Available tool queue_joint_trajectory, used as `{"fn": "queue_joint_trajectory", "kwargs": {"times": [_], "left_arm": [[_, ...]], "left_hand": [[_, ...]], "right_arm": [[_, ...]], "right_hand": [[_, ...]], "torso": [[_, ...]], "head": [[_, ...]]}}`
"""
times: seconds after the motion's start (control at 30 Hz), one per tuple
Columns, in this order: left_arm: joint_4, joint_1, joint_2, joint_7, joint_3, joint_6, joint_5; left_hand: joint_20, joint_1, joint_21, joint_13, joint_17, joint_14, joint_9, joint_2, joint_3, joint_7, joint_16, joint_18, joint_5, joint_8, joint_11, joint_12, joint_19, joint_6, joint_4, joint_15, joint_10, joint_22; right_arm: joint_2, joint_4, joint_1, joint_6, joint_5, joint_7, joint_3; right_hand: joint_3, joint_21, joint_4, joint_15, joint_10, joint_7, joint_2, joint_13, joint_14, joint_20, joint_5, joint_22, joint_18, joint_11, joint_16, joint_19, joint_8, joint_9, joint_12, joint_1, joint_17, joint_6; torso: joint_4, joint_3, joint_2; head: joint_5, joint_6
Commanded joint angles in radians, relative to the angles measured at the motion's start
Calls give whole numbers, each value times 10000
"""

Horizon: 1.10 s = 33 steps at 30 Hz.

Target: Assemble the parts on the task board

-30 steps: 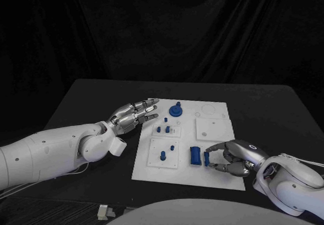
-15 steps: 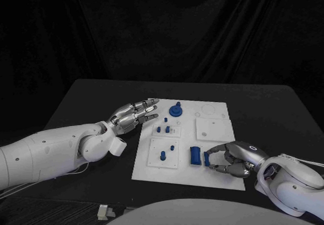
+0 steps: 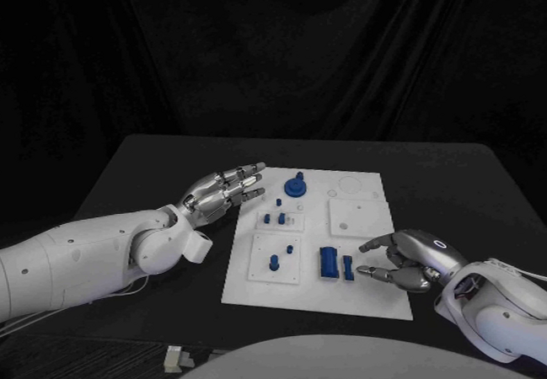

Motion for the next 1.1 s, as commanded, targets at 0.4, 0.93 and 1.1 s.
{"fn": "queue_joint_trajectory", "kwargs": {"times": [0.4,0.93,1.1], "left_arm": [[82,1,74,1409,17,-1531,-751],[-415,-17,777,1528,13,-2696,-840],[-426,-2,792,600,17,-2286,-761]], "left_hand": [[-1368,150,-184,-38,-32,-93,-56,-314,-956,-429,-36,27,-896,-156,-662,-85,-279,-205,2137,-1176,-73,-269],[-2283,-985,-186,-237,-32,-93,-220,-244,-1909,-2519,-36,-252,-3116,-386,-2401,-966,-281,-1966,2151,-1819,-550,-272],[-2838,-5338,-186,-237,-32,-93,-393,-1017,-1030,-2111,-36,-627,-4172,-552,-2203,-966,-281,-3056,1223,-1624,-550,-272]], "right_arm": [[-8,-689,761,-2510,5942,4975,7],[259,-1709,325,1025,9836,7616,4],[288,-1734,316,235,9130,6935,13]], "right_hand": [[-643,-10766,50,1367,-6929,718,620,-4579,-5352,1145,1392,-2186,1599,1173,-6913,-5803,-161,48,-7526,-886,-8560,448],[-3056,-15300,73,1589,-14672,-2779,1368,-12779,-14651,2164,217,-13074,780,491,-15188,-14669,-1198,-712,-15065,-900,-13074,-7404],[-1972,-15300,-1333,695,-14656,-1890,471,-13073,-14651,925,-441,-13074,-77,99,-15188,-14669,-1327,-845,-15682,-5763,-13074,-8141]], "torso": [[2,41,-493],[-294,187,-1000],[-272,161,-952]], "head": [[-256,1],[-85,1],[-96,21]]}}
